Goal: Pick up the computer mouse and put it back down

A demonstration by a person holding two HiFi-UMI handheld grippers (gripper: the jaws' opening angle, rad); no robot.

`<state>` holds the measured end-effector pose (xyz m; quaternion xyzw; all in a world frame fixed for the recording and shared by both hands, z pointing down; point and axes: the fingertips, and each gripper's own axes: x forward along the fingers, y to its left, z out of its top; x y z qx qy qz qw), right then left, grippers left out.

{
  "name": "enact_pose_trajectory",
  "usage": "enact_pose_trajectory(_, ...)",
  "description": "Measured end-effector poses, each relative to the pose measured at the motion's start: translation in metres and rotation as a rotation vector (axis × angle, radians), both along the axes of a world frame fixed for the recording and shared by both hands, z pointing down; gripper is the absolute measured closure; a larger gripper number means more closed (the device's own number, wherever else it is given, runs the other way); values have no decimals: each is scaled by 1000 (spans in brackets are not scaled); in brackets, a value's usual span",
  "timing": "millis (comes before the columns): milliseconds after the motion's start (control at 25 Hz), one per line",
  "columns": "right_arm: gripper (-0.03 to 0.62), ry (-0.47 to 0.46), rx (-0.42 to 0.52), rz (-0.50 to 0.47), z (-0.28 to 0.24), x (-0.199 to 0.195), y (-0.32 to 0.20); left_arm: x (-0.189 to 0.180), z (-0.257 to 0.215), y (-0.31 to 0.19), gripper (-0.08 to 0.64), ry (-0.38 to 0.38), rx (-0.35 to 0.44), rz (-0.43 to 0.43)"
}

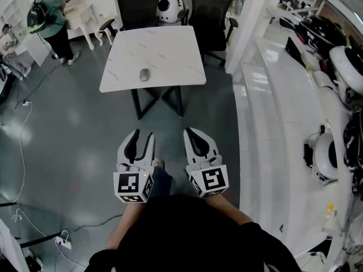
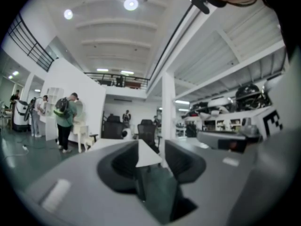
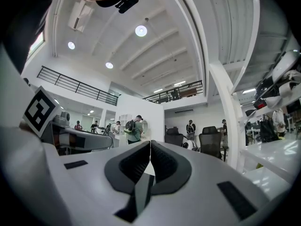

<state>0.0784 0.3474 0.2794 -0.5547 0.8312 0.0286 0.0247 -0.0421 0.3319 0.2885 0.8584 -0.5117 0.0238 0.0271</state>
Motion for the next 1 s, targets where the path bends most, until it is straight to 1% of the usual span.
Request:
enact_pose_trajectory(240,574,10,8,14,13,2,-16,-3,14,-23,376,15,-3,10)
enact_pose_trajectory(400,574,17,18,25,27,1,-42,-7,31,-53,374,27,-3,14)
enact_pose_trajectory(560,574,19,9,35,41,-3,-87,-9,45,-97,370,26,-18,31)
enact_pose_trajectory(680,574,38,-17,23,46,-10,-126,-13,49,-135,360,25,-31,31)
enact_pose_trajectory(800,574,32,-40,28,49,-15,-166,-17,51,-174,357,18,-42,34)
enact_pose_trajectory(1000,574,33,-87,40,52,-23,-231,-21,61,-238,351,8,-87,44)
